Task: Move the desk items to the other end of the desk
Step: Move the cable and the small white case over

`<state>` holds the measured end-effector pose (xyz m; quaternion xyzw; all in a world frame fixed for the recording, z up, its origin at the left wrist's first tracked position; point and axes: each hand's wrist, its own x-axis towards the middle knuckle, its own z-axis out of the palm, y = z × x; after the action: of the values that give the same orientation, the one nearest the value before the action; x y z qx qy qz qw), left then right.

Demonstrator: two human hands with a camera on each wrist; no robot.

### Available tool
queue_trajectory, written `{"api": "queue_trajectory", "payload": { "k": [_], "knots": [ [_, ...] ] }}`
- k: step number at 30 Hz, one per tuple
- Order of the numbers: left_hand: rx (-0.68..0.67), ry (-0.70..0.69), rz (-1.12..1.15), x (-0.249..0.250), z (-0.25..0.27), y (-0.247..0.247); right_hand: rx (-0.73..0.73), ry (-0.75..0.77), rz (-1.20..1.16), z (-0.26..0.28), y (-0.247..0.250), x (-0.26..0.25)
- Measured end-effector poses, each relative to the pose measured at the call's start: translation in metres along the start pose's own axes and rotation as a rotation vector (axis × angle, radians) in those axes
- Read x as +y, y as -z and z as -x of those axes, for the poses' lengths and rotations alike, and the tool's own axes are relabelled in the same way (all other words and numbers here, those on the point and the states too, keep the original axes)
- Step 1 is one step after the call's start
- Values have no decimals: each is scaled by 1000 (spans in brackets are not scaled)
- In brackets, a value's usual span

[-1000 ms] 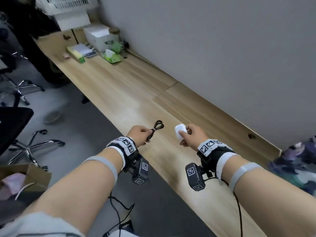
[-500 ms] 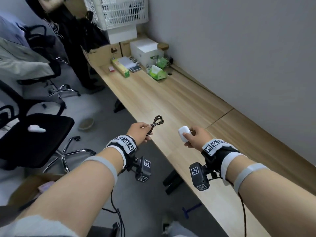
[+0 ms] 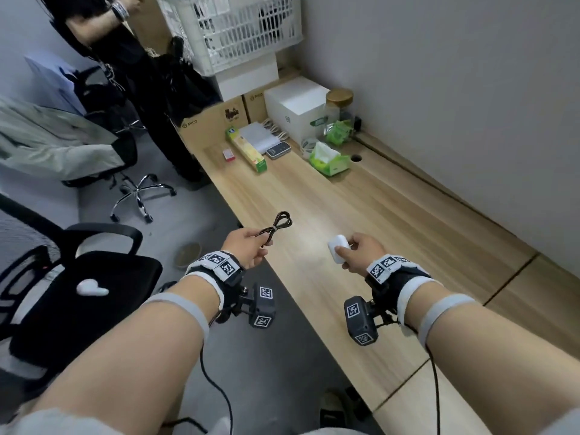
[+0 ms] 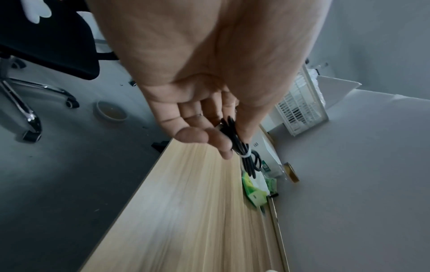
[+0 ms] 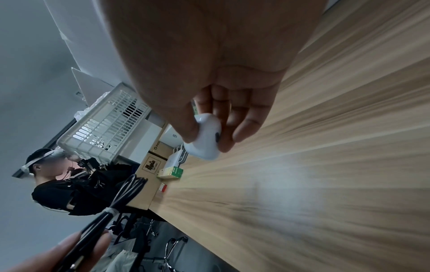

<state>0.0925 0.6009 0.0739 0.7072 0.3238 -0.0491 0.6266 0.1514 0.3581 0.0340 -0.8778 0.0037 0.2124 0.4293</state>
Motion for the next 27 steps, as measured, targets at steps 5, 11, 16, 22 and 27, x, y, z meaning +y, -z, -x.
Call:
{"api": "queue_trajectory", "payload": {
  "k": [5, 11, 16, 22, 27],
  "knots": [
    [9, 65, 99, 25, -67, 13, -54, -6, 74, -62, -7, -36],
    [-65, 116, 185, 55, -190, 6, -16, -125, -28, -158, -31, -69],
    [-128, 144, 173, 72, -309, -5, 67, -251, -107, -236, -56, -95],
    [-135, 121, -53, 90, -417, -15, 88, -399, -51, -319, -84, -103],
    [-214, 163, 18, 101, -463, -33, 135, -532, -277, -363, -92, -129]
  ]
}}
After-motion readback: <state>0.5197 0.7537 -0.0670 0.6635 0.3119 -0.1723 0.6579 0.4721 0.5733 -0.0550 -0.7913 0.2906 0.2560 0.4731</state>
